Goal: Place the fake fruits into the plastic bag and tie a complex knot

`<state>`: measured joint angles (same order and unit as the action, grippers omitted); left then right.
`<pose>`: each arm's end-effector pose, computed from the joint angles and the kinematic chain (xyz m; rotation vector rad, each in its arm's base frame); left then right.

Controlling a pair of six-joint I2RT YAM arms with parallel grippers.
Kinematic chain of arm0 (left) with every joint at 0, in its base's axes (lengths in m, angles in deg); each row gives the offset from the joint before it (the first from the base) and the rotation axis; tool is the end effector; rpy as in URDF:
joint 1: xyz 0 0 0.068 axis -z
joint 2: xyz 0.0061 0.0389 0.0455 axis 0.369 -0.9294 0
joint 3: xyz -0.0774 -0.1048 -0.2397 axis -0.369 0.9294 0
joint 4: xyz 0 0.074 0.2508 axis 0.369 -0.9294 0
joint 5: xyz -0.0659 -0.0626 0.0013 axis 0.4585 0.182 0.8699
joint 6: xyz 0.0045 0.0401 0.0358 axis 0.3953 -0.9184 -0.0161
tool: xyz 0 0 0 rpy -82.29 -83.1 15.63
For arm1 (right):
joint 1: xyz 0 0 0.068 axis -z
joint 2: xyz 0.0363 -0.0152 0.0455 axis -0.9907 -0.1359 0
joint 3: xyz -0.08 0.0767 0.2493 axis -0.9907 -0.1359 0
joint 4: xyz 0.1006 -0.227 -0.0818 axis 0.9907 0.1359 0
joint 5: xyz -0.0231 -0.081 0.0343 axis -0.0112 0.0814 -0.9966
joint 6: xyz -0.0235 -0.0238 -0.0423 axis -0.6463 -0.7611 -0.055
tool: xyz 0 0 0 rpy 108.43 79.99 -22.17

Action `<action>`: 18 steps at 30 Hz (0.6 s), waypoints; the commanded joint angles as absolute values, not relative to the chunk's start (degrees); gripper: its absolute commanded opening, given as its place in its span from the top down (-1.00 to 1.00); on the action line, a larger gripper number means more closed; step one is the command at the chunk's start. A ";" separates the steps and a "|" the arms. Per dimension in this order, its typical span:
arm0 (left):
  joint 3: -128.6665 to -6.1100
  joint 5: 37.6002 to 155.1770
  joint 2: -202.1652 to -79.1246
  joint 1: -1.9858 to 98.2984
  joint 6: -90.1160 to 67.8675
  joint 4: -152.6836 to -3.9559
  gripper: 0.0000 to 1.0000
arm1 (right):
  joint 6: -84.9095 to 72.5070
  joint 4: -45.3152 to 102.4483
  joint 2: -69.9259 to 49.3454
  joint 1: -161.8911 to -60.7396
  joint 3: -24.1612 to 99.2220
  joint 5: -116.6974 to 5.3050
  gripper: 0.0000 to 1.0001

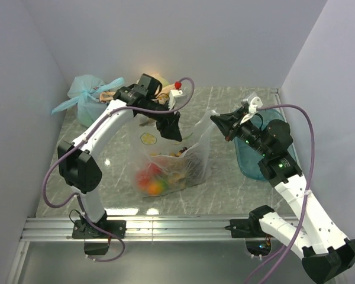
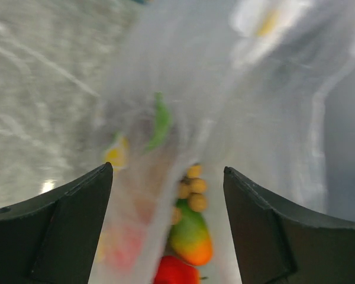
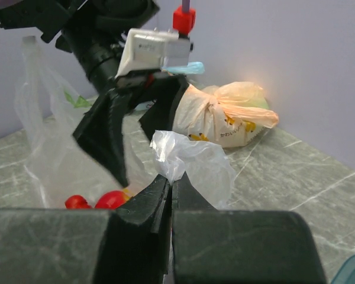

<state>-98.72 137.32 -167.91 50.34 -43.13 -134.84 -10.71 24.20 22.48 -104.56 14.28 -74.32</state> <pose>0.3203 -0.2060 0.3563 1.2960 1.9868 -1.1266 0.1692 0.0867 0.4024 -0.6277 1.3449 0.6782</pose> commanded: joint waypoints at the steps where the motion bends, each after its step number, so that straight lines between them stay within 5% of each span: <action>1: -102.45 145.07 -167.63 51.36 -45.47 -141.84 -0.58 | -12.49 21.12 21.58 -104.95 15.77 -72.75 1.00; 10: -103.94 152.55 -170.00 51.71 -45.21 -146.25 -0.68 | -16.26 17.95 17.71 -105.30 15.25 -66.52 1.00; 18: -101.57 147.28 -170.18 54.88 -41.34 -141.86 -0.82 | -15.65 16.81 15.51 -106.79 15.07 -61.42 1.00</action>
